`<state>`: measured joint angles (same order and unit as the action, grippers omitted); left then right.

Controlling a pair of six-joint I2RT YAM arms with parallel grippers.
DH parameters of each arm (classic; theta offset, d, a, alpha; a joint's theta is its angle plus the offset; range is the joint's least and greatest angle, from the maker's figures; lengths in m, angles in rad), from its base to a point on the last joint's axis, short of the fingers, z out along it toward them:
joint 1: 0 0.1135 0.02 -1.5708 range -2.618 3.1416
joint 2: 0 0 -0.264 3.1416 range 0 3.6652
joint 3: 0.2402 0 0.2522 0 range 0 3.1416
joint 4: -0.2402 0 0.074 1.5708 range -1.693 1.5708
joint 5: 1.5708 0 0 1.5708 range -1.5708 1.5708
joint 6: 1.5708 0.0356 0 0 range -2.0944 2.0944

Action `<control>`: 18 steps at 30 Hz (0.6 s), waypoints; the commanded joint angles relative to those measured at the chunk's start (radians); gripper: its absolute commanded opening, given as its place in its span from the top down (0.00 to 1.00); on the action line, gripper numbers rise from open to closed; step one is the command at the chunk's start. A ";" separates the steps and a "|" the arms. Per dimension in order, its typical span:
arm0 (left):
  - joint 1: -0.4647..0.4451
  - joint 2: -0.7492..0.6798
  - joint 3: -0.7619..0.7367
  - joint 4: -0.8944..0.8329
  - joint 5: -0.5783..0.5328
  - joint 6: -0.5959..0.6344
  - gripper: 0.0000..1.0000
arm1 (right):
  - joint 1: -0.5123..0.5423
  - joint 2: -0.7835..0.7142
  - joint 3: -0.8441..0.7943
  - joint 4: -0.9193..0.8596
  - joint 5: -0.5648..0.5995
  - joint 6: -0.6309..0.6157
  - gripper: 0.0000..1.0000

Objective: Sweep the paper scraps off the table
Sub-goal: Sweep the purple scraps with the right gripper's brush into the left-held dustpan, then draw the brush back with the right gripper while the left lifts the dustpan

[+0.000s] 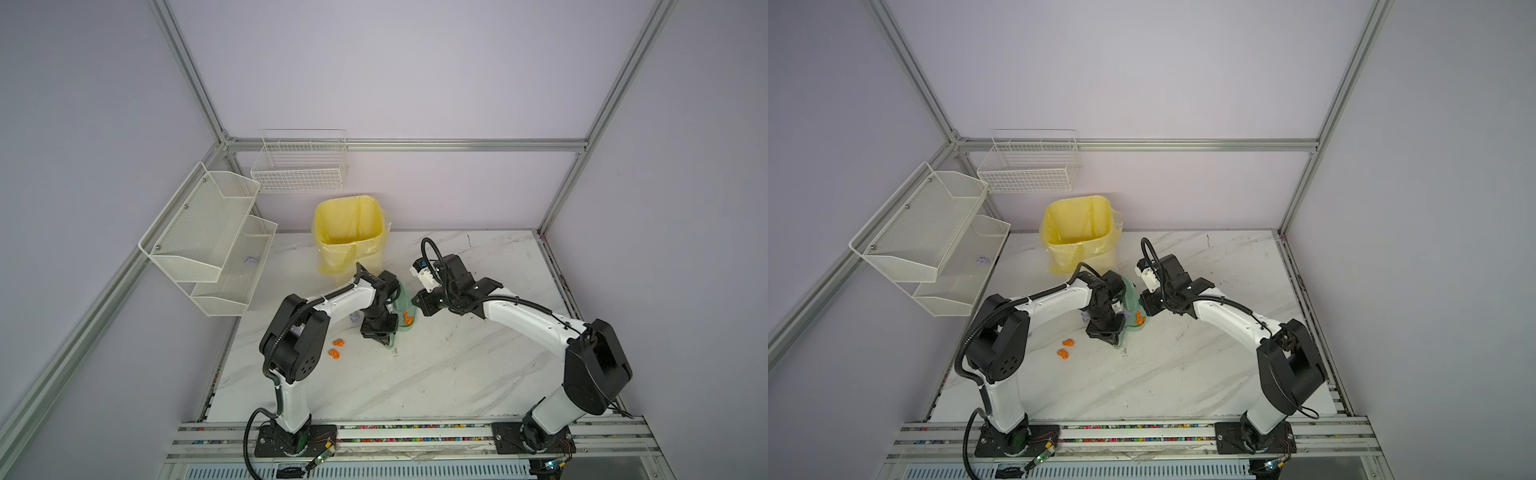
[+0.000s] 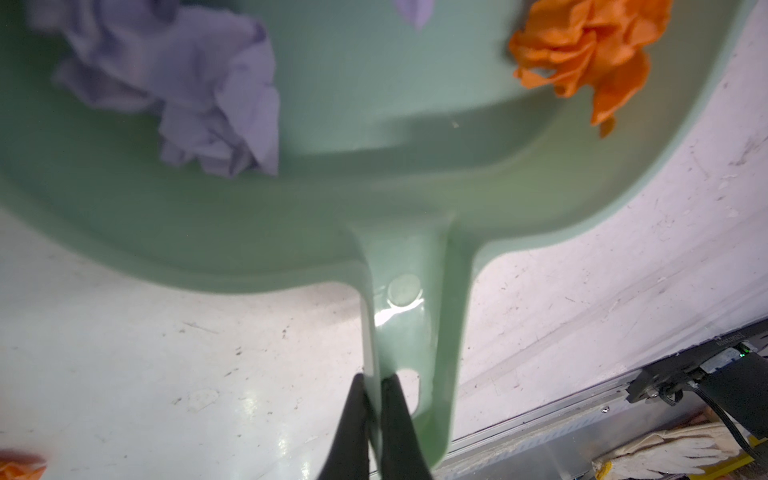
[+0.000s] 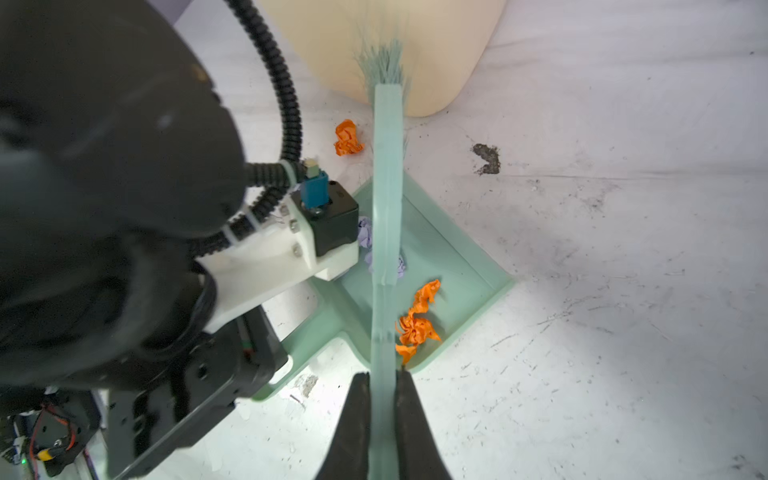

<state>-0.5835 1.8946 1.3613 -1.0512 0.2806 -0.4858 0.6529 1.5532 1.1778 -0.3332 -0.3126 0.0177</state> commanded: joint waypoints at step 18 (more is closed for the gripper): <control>-0.045 -0.059 0.118 -0.042 -0.064 -0.012 1.00 | -0.114 -0.140 0.043 -0.104 0.146 0.156 1.00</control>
<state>-0.6189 1.8935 1.3972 -1.0733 0.2276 -0.4877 0.5568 1.4593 1.1854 -0.4244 -0.1921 0.1513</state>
